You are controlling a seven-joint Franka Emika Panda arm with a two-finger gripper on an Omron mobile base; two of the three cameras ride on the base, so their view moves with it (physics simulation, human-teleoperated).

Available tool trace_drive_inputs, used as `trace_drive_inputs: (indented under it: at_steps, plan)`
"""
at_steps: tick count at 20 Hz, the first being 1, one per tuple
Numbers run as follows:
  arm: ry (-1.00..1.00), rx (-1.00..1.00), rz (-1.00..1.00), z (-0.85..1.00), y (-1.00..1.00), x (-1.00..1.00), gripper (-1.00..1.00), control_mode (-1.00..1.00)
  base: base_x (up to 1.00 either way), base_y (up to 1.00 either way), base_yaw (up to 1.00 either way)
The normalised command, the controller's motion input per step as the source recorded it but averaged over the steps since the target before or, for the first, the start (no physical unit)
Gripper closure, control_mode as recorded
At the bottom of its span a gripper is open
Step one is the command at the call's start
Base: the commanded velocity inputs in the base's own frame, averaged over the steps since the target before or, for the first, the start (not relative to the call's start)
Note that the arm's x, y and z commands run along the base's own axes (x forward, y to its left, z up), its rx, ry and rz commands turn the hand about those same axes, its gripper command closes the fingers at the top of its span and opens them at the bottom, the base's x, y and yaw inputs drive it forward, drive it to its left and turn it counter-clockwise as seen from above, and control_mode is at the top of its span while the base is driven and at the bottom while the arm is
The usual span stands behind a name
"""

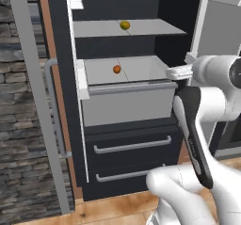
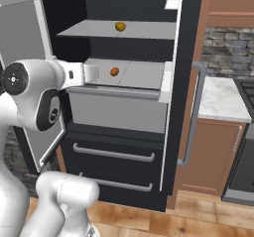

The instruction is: Retrieve the orange and mango from the fridge and place them into the bowl on the dining table.

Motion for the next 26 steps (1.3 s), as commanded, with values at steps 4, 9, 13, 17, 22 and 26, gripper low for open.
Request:
trace_drive_inputs:
  at_steps: [4, 9, 13, 17, 22, 26]
  plan:
    - [0.12, 0.00, -0.10, 0.08, -0.01, -0.93, -1.00, -1.00, 0.00, 0.00, 0.00]
    - [0.01, 0.00, 0.00, 0.00, 0.00, -0.49, -1.00, -1.00, 0.00, 0.00, 0.00]
    - [0.05, 0.01, 0.06, 0.00, 0.00, -0.21, -1.00, -1.00, 0.00, 0.00, 0.00]
    - [0.19, 0.04, 0.14, -0.01, 0.03, 0.00, -1.00, -1.00, 0.00, 0.00, 0.00]
    - [0.08, 0.03, 0.17, 0.00, 0.23, 0.00, -1.00, -1.00, 0.00, 0.00, 0.00]
    - [0.02, 0.00, 0.12, -0.09, 0.38, -0.05, -1.00, -1.00, 0.00, 0.00, 0.00]
